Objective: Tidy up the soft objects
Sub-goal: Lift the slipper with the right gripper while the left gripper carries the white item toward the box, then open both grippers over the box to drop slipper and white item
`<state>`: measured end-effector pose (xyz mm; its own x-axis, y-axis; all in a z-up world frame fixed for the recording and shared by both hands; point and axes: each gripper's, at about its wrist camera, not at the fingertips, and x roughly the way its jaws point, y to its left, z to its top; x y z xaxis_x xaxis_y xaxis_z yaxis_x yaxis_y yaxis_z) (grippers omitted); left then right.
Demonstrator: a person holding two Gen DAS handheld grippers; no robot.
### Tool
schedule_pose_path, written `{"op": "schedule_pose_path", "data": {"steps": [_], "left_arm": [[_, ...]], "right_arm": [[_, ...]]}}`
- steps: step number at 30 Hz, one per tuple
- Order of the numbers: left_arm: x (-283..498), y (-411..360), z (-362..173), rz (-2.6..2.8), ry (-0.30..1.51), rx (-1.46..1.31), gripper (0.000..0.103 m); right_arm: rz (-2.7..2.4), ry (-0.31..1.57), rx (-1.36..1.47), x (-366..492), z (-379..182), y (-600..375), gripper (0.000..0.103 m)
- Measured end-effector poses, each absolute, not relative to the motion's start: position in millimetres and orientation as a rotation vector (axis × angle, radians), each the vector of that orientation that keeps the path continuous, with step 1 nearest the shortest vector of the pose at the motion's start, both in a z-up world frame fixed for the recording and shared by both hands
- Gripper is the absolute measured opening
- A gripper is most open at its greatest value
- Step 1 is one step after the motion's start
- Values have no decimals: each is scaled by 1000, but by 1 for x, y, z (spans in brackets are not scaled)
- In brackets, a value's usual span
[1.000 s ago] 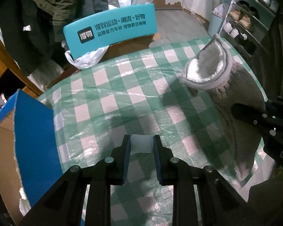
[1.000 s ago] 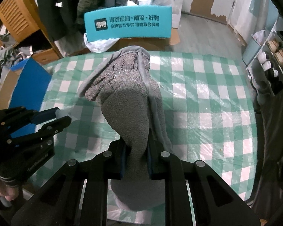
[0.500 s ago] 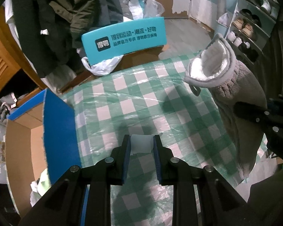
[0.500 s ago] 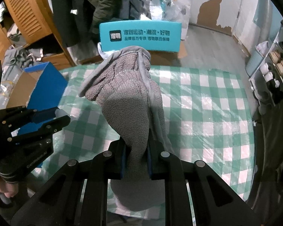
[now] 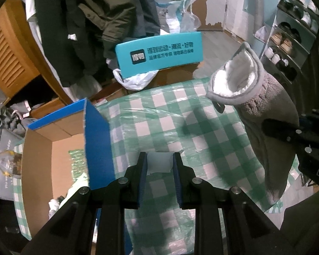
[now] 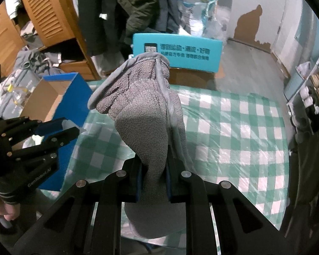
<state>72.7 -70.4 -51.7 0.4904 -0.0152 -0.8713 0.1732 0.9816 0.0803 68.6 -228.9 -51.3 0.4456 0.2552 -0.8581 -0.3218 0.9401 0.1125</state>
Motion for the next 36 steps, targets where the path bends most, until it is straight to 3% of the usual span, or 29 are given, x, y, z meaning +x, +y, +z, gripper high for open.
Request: {"op": "schedule_pose_path", "data": {"steps": [36], "left_arm": [[38,67,-26,77,994,60,24]], "right_arm": [[580,972,-196,69,-8,-76,15]]}}
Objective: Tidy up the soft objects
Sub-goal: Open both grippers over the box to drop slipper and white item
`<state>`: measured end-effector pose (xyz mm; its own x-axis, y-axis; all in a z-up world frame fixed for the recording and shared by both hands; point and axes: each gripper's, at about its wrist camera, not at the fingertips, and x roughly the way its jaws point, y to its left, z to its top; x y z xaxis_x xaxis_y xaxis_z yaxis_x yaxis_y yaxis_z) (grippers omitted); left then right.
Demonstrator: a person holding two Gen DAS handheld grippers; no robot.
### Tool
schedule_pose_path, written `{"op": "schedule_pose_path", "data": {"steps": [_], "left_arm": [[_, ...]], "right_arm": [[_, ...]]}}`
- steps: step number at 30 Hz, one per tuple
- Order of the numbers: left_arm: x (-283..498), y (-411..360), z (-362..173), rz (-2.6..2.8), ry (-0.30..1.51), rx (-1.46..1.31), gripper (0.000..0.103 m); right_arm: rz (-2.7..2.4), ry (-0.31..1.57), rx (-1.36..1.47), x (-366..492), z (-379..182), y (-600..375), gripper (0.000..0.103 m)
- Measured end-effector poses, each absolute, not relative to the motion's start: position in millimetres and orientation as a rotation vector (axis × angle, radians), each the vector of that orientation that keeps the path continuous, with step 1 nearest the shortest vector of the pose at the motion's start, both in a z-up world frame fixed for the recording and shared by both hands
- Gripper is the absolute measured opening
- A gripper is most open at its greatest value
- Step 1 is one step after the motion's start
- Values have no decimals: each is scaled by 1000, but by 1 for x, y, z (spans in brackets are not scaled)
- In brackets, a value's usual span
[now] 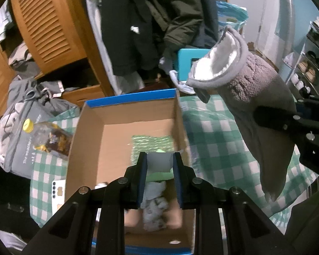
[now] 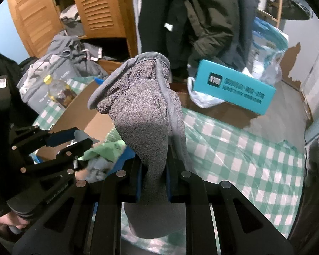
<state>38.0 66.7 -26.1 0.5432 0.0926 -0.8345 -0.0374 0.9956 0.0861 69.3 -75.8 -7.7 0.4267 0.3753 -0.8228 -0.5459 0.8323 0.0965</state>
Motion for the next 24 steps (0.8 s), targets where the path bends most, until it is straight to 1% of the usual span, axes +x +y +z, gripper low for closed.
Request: {"op": "schedule_pose_path", "data": {"steps": [13,24], "left_arm": [[27,122,-36,158,1010,12,24],[22,152,-40,200,1021,-26,24]], "right_arm": [[661,994,-254,78,-11,-4,15],[706,1009,-293,80,-17,43,15]]}}
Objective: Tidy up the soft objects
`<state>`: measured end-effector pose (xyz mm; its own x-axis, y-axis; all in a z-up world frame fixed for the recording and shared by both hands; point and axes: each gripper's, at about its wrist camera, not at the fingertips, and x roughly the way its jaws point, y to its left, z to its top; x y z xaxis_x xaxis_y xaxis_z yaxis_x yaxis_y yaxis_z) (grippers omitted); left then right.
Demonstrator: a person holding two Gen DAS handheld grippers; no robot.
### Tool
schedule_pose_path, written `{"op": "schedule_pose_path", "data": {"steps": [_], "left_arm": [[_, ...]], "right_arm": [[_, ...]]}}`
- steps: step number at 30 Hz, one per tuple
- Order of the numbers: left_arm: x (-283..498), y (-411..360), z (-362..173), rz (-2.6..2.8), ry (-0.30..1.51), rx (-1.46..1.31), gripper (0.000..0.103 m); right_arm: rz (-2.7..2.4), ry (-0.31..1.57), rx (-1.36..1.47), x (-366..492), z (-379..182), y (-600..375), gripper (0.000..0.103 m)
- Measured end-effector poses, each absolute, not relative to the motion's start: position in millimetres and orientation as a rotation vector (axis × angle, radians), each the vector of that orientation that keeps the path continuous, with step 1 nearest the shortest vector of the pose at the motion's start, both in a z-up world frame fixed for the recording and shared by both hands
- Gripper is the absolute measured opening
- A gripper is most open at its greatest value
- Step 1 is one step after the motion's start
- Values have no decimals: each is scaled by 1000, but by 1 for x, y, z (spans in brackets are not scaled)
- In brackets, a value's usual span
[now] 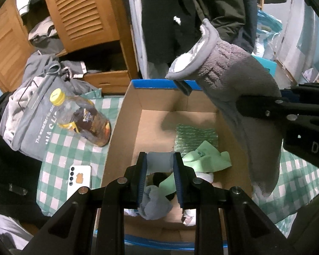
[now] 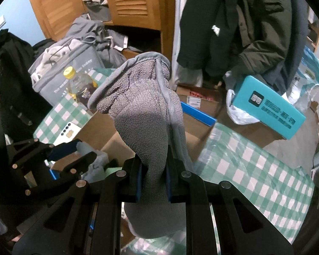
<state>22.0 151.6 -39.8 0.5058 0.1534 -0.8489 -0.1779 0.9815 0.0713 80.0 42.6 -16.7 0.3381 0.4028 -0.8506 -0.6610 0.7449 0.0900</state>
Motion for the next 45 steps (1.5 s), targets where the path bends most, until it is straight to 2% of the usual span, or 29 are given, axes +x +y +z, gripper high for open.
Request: {"op": "schedule_pose_path", "data": {"steps": [8,11,12,15,20,22,23,32,35,43,45], "left_arm": [[24,157,-51,214,1053,-31,26],[23,155,-50,218,1054,-23,33],[22,156,-50,223,1054,-22,36],[22,161,-49,228,1054,-40,36],[21,165,-48,242,1057,-51,44],[20,164,-47,242,1056,-47,51],[20,163,-47,245,1054,-43,58],[15,156,-35,238,1031,-15,71],[12,153,-30,237,1021,-3,79],[2,140,-11,226,986,35,82],[-1,137,-6,226,973,42,87]], "right_arm": [[726,1049,-293,85,-30,58,15],[735,1070,-297,88,-36,62,15],[737,1074,-296,89,-37,63,17],[741,1083,-293,90,-39,64,29],[730,1062,-295,90,-34,63,40],[726,1053,-293,90,-32,62,46],[723,1053,-289,90,-31,61,47],[705,1031,-274,84,-21,46,53],[698,1021,-267,80,-15,39,54],[673,981,-237,67,6,15,57],[662,971,-229,63,10,8,57]]}}
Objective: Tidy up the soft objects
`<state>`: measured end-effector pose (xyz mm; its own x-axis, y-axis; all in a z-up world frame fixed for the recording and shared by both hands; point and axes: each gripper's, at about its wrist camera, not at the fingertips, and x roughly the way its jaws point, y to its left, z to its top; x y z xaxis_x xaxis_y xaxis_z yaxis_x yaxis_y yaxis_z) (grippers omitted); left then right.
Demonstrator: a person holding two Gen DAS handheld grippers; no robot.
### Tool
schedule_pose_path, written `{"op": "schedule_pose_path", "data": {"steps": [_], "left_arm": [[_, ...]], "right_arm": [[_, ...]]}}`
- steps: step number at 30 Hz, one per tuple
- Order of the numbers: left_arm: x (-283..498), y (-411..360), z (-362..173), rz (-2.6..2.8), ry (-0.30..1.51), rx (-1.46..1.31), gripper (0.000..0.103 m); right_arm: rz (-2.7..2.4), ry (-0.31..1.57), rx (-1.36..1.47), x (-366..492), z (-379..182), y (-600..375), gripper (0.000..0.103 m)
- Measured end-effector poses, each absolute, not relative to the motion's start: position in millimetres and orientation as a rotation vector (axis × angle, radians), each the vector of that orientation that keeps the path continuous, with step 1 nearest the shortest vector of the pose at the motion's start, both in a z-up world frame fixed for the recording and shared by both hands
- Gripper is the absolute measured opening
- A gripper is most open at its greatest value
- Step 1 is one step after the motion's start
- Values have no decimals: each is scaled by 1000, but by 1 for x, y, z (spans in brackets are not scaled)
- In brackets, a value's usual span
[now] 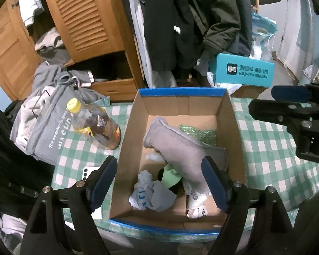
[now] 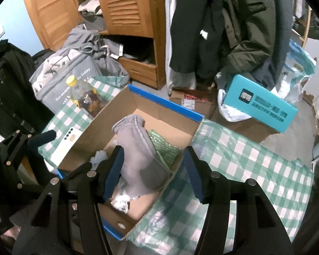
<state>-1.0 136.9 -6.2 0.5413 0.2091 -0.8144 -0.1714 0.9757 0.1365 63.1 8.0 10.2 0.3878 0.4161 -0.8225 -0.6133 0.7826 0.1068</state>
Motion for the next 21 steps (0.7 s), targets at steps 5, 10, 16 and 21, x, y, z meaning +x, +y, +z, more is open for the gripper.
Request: {"op": "schedule_pose_path", "data": {"steps": [5,10,16,21], "left_arm": [[-5,125,6,197,946,49,90],[-6,116,12,179,934,66,97],[-7,107,19,153,926,58,102],[-8,101,22,138,919,58,102]], "right_arm": [[645,954,-208,54,19,-9,58],[618,943,-192,47,25,-28,58],[578,919,-176,41,32,-53,58],[549,903,-168,37,32,-69,58]]}}
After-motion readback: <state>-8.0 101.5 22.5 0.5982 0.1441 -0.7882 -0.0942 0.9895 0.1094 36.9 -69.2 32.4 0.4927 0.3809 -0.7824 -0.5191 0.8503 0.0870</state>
